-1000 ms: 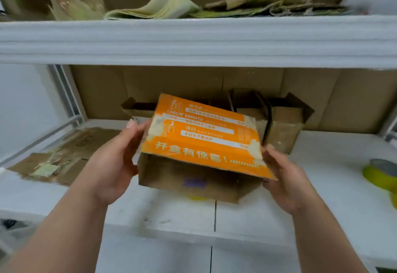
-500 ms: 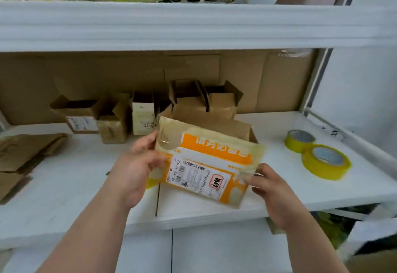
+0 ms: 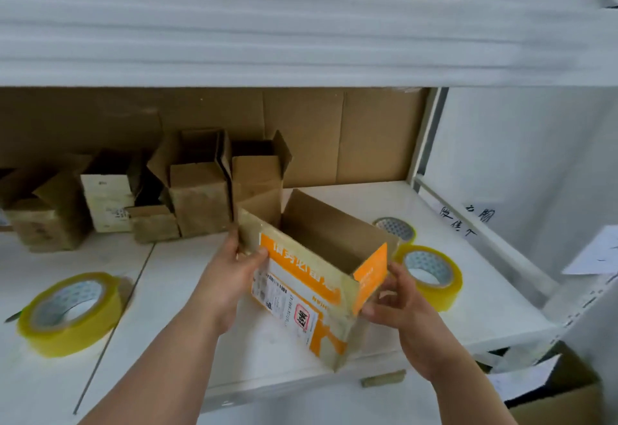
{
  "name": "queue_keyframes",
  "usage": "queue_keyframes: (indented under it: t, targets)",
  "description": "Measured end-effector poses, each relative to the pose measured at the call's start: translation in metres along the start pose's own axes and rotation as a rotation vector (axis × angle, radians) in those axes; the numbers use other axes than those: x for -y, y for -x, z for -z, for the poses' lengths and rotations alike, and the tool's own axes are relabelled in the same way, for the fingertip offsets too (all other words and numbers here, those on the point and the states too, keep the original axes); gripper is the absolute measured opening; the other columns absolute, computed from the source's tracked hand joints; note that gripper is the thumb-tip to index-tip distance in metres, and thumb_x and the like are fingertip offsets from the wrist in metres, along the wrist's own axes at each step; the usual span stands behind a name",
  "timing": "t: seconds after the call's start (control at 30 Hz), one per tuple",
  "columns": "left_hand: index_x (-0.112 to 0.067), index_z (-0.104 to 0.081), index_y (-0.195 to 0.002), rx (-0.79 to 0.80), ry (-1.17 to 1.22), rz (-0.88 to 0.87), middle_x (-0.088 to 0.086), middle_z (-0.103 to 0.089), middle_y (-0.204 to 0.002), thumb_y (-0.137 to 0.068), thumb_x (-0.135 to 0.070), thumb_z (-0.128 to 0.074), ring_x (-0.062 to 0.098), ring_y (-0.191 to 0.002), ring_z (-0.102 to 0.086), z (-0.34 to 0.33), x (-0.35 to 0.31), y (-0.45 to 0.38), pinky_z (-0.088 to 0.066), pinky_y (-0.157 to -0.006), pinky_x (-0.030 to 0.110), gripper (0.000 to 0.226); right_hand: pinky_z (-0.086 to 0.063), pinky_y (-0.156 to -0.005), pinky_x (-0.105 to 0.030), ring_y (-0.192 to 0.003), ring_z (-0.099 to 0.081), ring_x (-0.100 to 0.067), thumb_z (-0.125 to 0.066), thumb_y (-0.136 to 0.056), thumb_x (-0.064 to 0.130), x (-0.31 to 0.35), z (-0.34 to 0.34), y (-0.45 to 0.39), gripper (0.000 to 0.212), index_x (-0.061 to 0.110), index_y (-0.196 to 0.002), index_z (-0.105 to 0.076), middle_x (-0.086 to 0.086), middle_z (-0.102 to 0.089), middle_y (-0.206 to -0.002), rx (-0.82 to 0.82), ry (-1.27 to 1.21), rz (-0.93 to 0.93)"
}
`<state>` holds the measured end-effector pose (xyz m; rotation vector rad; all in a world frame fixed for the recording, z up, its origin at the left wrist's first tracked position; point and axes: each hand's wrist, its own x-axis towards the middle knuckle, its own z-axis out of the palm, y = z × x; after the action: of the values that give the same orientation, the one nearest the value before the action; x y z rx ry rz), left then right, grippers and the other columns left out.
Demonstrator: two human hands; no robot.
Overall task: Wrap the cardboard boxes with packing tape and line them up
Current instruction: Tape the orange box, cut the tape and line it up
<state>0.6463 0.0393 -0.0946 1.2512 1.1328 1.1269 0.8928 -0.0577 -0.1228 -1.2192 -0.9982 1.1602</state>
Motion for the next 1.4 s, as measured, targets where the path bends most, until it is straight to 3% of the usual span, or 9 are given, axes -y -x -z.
queue_keyframes:
  t: [0.1,0.2,0.3,0.5,0.7,0.97,1.1,1.23,1.4]
  targets:
    - [-0.035,-0.043,-0.144,0.004,-0.009,0.010,-0.017,-0.061,-0.122,-0.097,-0.027,-0.062,0.002,-0.112,-0.055,-0.021,0.000,-0.007,-0.034,-0.100,0.031,0.052,-0.050,-0.086,-0.042,-0.088,-0.054,-0.024,-0.097,-0.029,0.051,0.000,0.012,-0.007,0.095,0.008,-0.106,-0.062,-0.008,-0.060,-0.090,-0.009,0.104,0.034]
    - [-0.038,-0.041,-0.145,0.063,-0.007,0.006,-0.019,-0.055,-0.131,-0.096,-0.031,-0.063,0.002,-0.121,-0.052,-0.041,-0.002,-0.013,-0.034,-0.104,0.026,0.054,-0.055,-0.093,-0.042,-0.104,-0.065,-0.021,-0.094,-0.041,0.040,-0.001,0.015,-0.012,0.083,0.019,-0.113,-0.059,-0.005,-0.071,-0.104,-0.015,0.108,0.018]
    - [-0.052,-0.044,-0.124,0.133,-0.072,-0.009,-0.030,-0.049,-0.116,-0.099,-0.028,-0.057,-0.021,-0.094,-0.052,-0.059,-0.005,-0.014,-0.038,-0.079,0.005,0.037,-0.056,-0.088,-0.035,-0.107,-0.068,-0.018,-0.092,-0.047,0.038,-0.002,0.014,-0.015,0.087,0.024,-0.123,-0.052,-0.002,-0.073,-0.110,-0.015,0.056,0.012]
    - [-0.037,-0.028,-0.154,0.206,-0.220,-0.022,-0.014,-0.027,-0.143,-0.091,-0.051,-0.053,0.005,-0.127,-0.036,-0.064,0.004,-0.015,-0.029,-0.100,0.023,0.069,-0.058,-0.080,-0.030,-0.102,-0.070,-0.013,-0.096,-0.050,0.038,0.001,0.005,-0.011,0.084,0.026,-0.121,-0.054,0.004,-0.074,-0.106,-0.119,0.061,0.054]
    - [-0.036,-0.026,-0.153,0.431,-0.189,-0.058,-0.020,-0.029,-0.153,-0.079,-0.046,-0.073,-0.012,-0.122,-0.041,-0.046,0.005,-0.016,-0.038,-0.091,0.004,0.088,-0.056,-0.070,-0.023,-0.092,-0.071,-0.009,-0.081,-0.058,0.046,0.009,-0.019,-0.014,0.058,0.028,-0.109,-0.060,0.010,-0.074,-0.096,-0.318,0.077,0.114]
    - [-0.041,-0.006,-0.156,0.501,-0.635,-0.238,-0.030,-0.008,-0.156,-0.057,-0.054,-0.089,0.009,-0.147,-0.017,-0.027,0.028,-0.027,-0.035,-0.116,0.044,0.131,-0.055,-0.064,-0.023,-0.082,-0.067,-0.004,-0.074,-0.057,0.060,0.010,-0.049,-0.023,0.055,0.031,-0.100,-0.057,0.011,-0.070,-0.088,-0.496,0.172,0.149]
    - [-0.053,-0.011,-0.151,0.453,-0.618,-0.292,-0.023,-0.027,-0.155,-0.057,-0.057,-0.082,0.002,-0.139,-0.035,-0.026,0.035,-0.034,-0.045,-0.108,0.039,0.118,-0.059,-0.080,-0.034,-0.095,-0.069,-0.012,-0.076,-0.064,0.057,0.006,-0.047,-0.031,0.061,0.032,-0.117,-0.058,0.011,-0.072,-0.099,-0.439,0.118,0.150]
    - [-0.061,-0.026,-0.141,0.352,-0.386,-0.207,-0.032,-0.048,-0.136,-0.074,-0.040,-0.082,-0.016,-0.116,-0.048,-0.031,0.032,-0.041,-0.053,-0.099,0.031,0.090,-0.056,-0.090,-0.036,-0.109,-0.066,-0.014,-0.084,-0.075,0.017,0.005,-0.031,-0.044,0.068,0.029,-0.134,-0.054,0.005,-0.071,-0.116,-0.223,0.113,0.154]
    - [-0.054,-0.032,-0.144,0.242,-0.459,-0.220,-0.026,-0.053,-0.133,-0.078,-0.051,-0.071,-0.006,-0.118,-0.053,-0.050,0.028,-0.058,-0.055,-0.094,0.033,0.077,-0.055,-0.074,-0.016,-0.098,-0.066,0.002,-0.082,-0.080,0.016,0.003,-0.026,-0.070,0.076,0.054,-0.128,-0.037,0.017,-0.067,-0.111,-0.212,0.381,0.156]
